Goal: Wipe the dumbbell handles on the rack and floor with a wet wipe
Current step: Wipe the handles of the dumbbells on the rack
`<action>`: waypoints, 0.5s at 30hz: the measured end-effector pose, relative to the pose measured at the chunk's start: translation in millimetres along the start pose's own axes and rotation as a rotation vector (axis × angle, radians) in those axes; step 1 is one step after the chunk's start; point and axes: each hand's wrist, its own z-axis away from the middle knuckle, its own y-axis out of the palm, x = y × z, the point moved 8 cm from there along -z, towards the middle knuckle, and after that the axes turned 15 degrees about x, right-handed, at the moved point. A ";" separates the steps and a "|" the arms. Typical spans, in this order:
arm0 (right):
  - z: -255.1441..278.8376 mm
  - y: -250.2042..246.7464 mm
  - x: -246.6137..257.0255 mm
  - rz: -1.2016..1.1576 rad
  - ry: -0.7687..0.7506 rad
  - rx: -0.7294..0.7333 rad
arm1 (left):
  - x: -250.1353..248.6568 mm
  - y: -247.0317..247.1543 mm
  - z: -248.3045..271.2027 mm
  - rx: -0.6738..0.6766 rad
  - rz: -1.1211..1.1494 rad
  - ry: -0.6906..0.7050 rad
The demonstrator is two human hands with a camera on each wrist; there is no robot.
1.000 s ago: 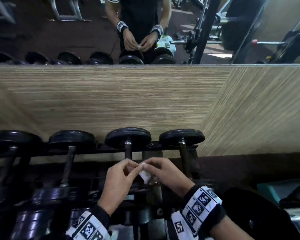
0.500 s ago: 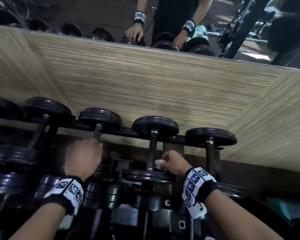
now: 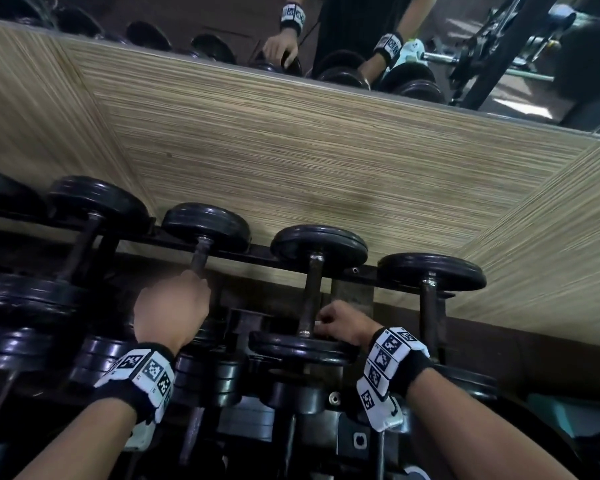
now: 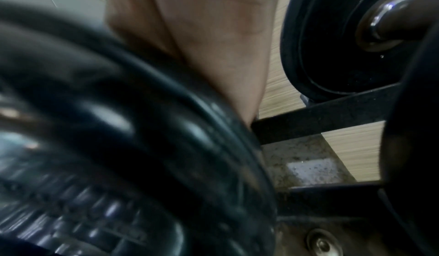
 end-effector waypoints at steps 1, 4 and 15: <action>5.2 -1.8 -0.6 -0.010 -0.013 -0.012 | 0.9 -0.3 0.3 -0.001 0.009 -0.009; 25.6 -9.3 1.3 -0.031 -0.067 -0.034 | 0.3 0.4 -0.5 0.009 0.010 -0.033; 13.3 2.9 75.2 0.489 -0.246 -0.049 | 6.9 0.9 1.1 0.011 0.033 -0.070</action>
